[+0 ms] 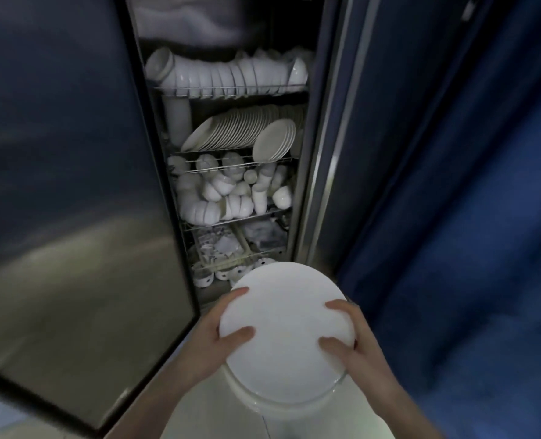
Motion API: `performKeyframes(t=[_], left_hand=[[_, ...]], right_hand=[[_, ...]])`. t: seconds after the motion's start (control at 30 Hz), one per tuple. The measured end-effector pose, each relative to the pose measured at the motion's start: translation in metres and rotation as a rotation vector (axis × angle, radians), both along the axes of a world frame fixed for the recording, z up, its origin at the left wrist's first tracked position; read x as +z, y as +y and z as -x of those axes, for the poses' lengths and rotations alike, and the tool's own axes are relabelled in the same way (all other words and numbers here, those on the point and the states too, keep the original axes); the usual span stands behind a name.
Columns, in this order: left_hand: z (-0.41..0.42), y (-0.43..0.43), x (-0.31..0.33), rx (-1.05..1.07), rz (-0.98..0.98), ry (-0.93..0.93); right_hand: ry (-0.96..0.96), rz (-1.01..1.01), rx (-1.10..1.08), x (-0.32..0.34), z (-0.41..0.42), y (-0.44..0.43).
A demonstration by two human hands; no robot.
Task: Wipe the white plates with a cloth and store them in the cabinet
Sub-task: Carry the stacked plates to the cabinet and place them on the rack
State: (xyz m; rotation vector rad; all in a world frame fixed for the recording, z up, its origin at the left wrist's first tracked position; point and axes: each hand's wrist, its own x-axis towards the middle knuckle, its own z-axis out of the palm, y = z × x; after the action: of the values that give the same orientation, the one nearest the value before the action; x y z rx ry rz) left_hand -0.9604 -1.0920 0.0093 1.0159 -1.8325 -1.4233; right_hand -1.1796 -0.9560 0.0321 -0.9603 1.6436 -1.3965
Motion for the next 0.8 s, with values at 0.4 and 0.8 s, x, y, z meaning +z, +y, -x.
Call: performKeyframes(t=[0.4, 0.8], left_hand=[[0.112, -0.223, 0.002, 0.184, -0.031, 0.032], [0.180, -0.409, 0.004, 0.362, -0.081, 0.168]], right_hand=[[0.002, -0.012, 0.137, 0.014, 0.131, -0.259], [0.163, -0.016, 0.273, 0.024, 0.198, -0.484]])
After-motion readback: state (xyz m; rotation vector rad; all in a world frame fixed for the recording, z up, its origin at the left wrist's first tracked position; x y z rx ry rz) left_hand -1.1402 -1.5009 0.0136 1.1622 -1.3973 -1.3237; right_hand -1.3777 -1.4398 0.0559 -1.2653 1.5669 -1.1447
